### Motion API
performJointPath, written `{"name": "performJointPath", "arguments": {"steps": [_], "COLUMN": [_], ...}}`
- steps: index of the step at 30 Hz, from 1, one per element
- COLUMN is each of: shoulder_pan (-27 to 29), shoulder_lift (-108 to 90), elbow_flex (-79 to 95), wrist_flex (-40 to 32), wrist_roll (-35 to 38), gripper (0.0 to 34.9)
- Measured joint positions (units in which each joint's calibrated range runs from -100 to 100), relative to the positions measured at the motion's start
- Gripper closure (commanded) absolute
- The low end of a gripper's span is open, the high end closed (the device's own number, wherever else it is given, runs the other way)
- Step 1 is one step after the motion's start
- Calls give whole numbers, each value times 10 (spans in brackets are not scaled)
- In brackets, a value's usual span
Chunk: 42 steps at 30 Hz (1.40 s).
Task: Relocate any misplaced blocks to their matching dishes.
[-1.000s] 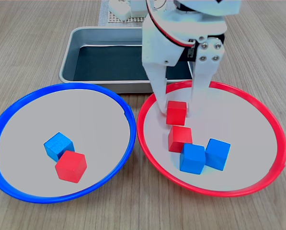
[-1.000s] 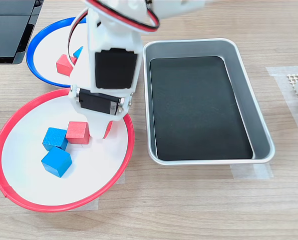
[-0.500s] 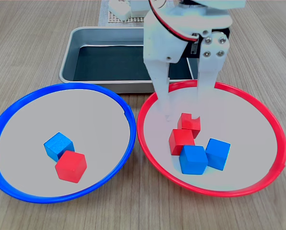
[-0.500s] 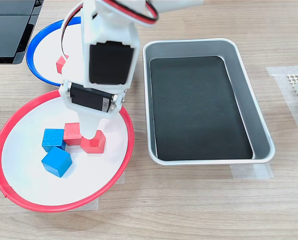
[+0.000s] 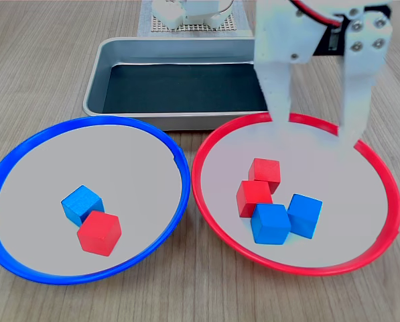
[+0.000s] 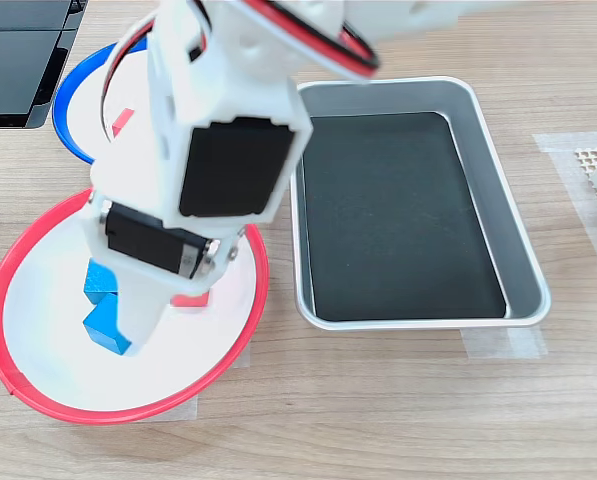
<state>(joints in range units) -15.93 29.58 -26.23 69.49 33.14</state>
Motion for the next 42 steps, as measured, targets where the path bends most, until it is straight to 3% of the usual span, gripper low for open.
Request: {"name": "performJointPath", "arguments": {"steps": [16, 42], "shoulder_pan": [37, 3], "shoulder_lift": [66, 77], "elbow_flex": [-12, -28], "wrist_flex": [-80, -46], "wrist_roll": [-67, -72], "gripper": [196, 176]}}
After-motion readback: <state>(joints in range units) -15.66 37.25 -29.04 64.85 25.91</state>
